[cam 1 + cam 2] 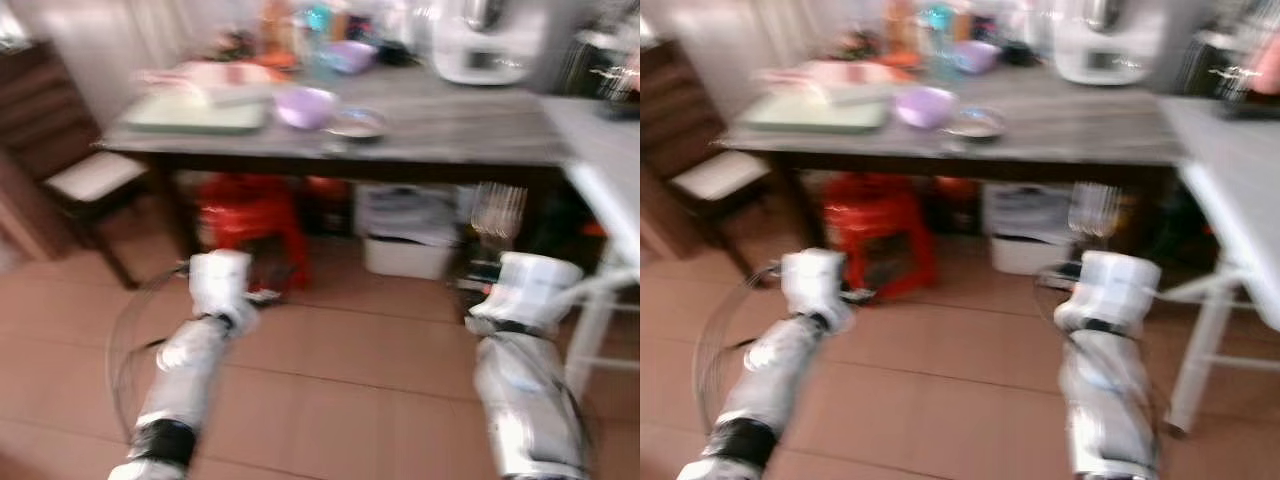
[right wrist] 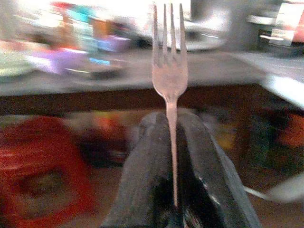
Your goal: Setting the table
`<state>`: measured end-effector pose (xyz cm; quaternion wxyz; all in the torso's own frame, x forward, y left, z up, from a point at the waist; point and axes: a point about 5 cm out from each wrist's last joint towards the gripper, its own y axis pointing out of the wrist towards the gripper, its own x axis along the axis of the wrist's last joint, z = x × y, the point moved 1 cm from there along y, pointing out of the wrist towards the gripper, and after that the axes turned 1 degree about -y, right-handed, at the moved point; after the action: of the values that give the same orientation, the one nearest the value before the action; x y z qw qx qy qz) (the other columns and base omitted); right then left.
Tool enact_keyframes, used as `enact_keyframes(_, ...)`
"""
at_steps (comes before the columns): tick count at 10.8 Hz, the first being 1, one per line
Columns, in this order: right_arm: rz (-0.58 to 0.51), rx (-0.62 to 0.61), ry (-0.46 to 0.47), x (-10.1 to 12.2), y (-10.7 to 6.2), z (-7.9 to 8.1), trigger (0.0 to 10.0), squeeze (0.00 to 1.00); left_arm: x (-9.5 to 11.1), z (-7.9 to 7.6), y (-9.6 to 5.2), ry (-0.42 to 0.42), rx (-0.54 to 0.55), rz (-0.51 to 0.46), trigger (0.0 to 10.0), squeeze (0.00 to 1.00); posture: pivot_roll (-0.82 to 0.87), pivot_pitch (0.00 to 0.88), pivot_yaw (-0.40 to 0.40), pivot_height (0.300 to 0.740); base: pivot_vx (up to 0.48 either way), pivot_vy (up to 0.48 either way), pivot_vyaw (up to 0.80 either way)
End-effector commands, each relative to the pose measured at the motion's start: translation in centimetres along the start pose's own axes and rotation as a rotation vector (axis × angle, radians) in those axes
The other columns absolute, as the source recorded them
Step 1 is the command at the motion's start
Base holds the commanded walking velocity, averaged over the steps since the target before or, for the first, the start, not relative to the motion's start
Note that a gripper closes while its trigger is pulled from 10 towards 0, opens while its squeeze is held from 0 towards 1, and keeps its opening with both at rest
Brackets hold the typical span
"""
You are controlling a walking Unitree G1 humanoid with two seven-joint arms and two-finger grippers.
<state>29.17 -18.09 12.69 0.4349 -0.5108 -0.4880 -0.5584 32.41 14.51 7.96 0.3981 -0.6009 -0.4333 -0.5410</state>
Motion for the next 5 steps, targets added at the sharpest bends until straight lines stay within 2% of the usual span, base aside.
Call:
enact_keyframes(1, -0.009, -0.037, -0.013, 0.24, -0.10, -1.17, 10.0, 0.00, 0.43, -0.80, 0.46, 0.058, 0.001, -0.019, 10.0, 0.00, -0.04, 0.000, 0.053, 0.740, 0.000, 0.000, 0.00)
enact_keyframes(2, -0.009, -0.036, -0.017, 0.21, -0.19, -1.29, 10.0, 0.00, 0.56, -0.78, 0.54, 0.049, 0.004, -0.023, 10.0, 0.00, -0.04, 0.000, 0.053, 0.740, 0.000, 0.000, 0.00)
enact_keyframes(3, -0.009, -0.040, -0.022, 0.23, -0.26, -1.45, 10.0, 0.00, 0.78, -1.08, 0.57, 0.023, -0.038, -0.035, 10.0, 0.00, -0.04, 0.000, 0.056, 0.740, 0.000, 0.000, 0.00)
enact_keyframes(5, -0.010, -0.060, -0.018, 0.27, -0.43, -1.70, 10.0, 0.00, 0.81, -1.02, 0.50, 0.027, -0.033, -0.040, 10.0, 0.00, -0.04, 0.000, 0.060, 0.740, 0.000, 0.000, 0.00)
